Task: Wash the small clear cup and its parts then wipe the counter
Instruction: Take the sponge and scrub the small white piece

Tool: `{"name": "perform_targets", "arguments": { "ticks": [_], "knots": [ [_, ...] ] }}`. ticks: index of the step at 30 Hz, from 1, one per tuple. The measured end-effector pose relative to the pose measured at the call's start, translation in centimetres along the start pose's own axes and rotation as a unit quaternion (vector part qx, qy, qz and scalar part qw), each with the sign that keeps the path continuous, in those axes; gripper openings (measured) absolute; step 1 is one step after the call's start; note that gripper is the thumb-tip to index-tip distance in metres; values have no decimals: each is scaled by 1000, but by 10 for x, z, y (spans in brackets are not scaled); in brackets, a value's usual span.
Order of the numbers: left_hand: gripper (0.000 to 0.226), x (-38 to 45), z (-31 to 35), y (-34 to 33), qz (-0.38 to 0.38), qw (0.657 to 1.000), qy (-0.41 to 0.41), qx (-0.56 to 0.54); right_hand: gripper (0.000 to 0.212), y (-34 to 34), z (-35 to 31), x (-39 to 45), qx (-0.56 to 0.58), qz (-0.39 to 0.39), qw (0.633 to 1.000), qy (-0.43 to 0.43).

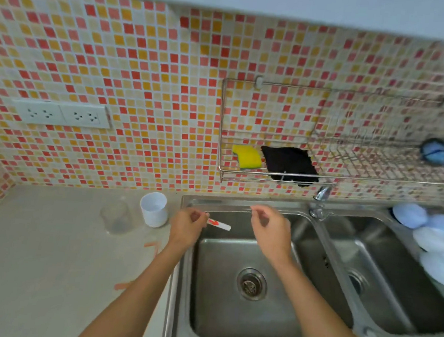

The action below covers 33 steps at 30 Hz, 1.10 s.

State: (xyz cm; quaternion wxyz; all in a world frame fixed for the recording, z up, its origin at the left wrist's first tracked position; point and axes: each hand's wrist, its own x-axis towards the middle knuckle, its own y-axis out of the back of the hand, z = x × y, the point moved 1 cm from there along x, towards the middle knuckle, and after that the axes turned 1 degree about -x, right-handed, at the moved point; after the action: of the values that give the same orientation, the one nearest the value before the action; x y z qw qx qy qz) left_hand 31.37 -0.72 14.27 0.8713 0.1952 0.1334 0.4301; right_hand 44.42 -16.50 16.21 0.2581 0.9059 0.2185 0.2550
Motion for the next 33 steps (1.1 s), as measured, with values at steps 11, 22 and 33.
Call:
{"name": "perform_targets", "arguments": {
  "ticks": [11, 22, 33],
  "knots": [
    [17, 1, 34, -48, 22, 999, 36, 11, 40, 15, -39, 147, -72, -81, 987, 117],
    [19, 25, 45, -64, 55, 995, 70, 38, 75, -25, -20, 203, -205, -273, 938, 56],
    [24, 4, 48, -77, 79, 985, 122, -92, 39, 63, -38, 109, 106, 56, 981, 155]
  ]
}}
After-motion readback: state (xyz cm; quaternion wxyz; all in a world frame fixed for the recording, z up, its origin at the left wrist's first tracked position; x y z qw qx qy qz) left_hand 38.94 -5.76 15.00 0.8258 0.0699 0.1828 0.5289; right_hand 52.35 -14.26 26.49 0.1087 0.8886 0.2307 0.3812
